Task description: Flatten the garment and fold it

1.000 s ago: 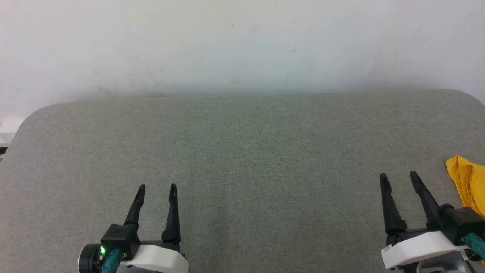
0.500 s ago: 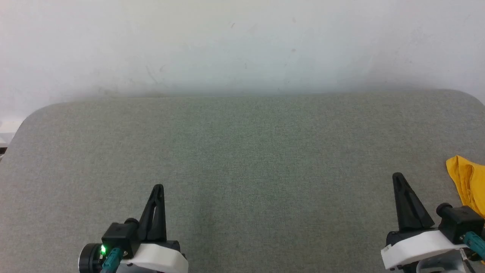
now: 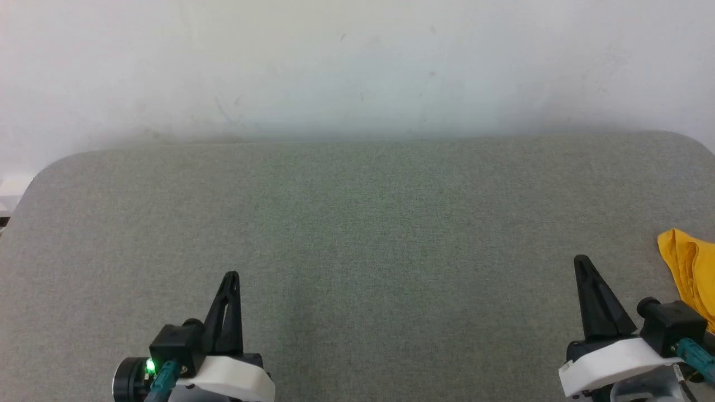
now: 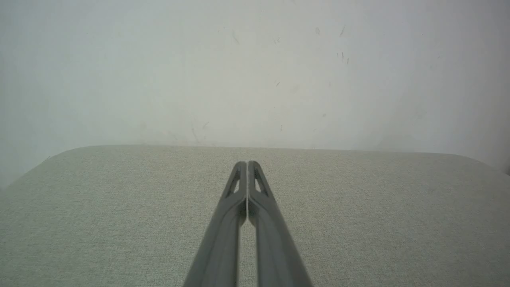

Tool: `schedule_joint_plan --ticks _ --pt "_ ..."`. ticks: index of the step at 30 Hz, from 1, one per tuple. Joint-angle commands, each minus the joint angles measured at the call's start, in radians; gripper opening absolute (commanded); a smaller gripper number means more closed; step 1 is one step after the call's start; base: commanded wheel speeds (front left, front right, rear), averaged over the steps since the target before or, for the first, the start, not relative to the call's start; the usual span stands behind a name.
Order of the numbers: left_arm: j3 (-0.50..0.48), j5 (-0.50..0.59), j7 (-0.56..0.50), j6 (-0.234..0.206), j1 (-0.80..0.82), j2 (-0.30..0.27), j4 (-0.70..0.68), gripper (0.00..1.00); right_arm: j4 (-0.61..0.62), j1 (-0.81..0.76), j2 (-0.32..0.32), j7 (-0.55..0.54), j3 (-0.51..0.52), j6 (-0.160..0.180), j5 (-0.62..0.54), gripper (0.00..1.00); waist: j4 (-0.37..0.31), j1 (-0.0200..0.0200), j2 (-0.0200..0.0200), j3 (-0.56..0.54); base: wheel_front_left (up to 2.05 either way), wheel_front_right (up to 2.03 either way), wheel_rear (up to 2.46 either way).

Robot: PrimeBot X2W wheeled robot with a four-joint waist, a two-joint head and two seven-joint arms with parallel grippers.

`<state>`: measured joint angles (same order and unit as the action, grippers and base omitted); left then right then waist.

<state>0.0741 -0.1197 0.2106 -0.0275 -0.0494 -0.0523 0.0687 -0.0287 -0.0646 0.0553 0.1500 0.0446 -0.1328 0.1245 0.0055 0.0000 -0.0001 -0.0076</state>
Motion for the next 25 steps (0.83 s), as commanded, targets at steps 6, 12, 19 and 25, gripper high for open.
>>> schedule_joint_plan --ticks 6,12,19,25 --pt "-0.009 0.015 -0.015 0.006 0.012 0.001 -0.010 0.00 0.006 0.015 -0.001 -0.012 -0.005 0.001 -0.013 0.00 0.000 0.0000 0.0001 0.000 0.00 0.00 0.00" --pt "-0.013 0.022 -0.028 0.008 0.014 0.001 -0.014 0.00 0.008 0.018 -0.002 -0.021 -0.008 0.001 -0.020 0.00 -0.001 0.0000 0.0001 0.001 0.00 0.00 0.00" --pt "-0.018 0.030 -0.042 0.009 0.017 0.001 -0.018 0.00 0.009 0.022 -0.002 -0.031 -0.011 0.001 -0.028 0.00 -0.001 0.0000 0.0001 0.001 0.00 0.00 0.00" --pt "-0.022 0.036 -0.055 0.011 0.019 0.001 -0.022 0.00 0.011 0.025 -0.002 -0.040 -0.013 0.001 -0.035 0.00 -0.001 0.0000 0.0001 0.002 0.00 0.00 0.00"
